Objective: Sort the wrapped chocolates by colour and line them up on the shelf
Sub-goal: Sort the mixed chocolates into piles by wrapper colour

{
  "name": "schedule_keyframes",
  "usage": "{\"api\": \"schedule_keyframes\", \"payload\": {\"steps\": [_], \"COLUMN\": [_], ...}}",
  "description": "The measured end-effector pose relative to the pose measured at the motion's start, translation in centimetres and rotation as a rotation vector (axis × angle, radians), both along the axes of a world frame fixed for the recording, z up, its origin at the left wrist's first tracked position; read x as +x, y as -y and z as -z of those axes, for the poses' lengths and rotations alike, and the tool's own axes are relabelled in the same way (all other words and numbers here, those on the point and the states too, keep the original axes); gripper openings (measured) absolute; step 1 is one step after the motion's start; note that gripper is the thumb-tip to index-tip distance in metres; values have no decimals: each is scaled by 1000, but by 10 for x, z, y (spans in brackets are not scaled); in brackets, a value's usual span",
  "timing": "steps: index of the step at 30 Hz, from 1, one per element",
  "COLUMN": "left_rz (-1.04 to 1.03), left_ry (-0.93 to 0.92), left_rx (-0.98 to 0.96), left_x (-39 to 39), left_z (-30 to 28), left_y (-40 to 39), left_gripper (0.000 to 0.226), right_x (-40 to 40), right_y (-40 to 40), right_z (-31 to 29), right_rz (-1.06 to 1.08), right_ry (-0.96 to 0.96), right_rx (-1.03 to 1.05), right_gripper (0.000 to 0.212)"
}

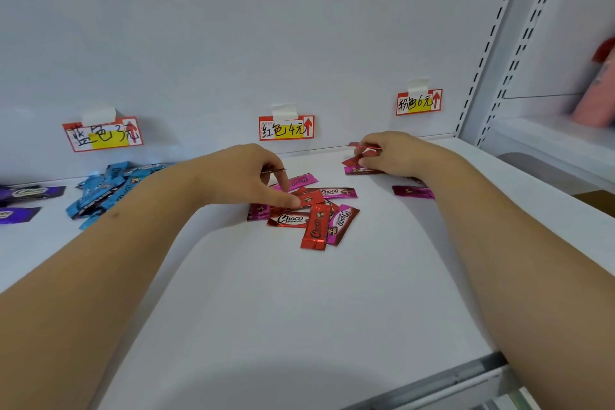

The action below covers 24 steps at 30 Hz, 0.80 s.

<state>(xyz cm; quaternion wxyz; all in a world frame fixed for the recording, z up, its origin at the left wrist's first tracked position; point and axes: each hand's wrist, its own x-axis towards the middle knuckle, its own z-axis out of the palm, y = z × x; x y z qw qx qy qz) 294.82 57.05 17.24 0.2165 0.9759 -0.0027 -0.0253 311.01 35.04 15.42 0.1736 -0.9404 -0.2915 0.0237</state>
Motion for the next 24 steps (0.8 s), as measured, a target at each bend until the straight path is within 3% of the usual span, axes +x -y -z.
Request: {"api": "schedule_keyframes", "payload": {"steps": [3,7,12,15,18,21,24], "left_rz": [47,62,-15,-60,-53,-24,-42], "left_ry": [-25,-26,9,-51,-71,-42,-42], "left_rx": [1,14,-171,-366,-416,-431,-393], "left_x": [-1,-1,-2,-2,-2,-2,-4], "left_z": [0,0,-3,-6,-6,-11,-11], "left_y": [4,9,12,12,14,17,20], "left_gripper": [29,27,22,15,23,32,33], "right_x": [-1,-5,-10,-11,-13,-18,-21], "right_y": [0,-1,-7,-10,-15,-18,-21], "right_z": [-3,-7,-9,-12,-16,-19,-19], "right_rz": [0,15,26,55,57,23,-3], "right_ry": [-10,-30,-43,-69,-186,-356,-411], "right_rx": [37,-10,-64,86,323,494,479], "right_gripper": [14,21,18,14,9,20,34]}}
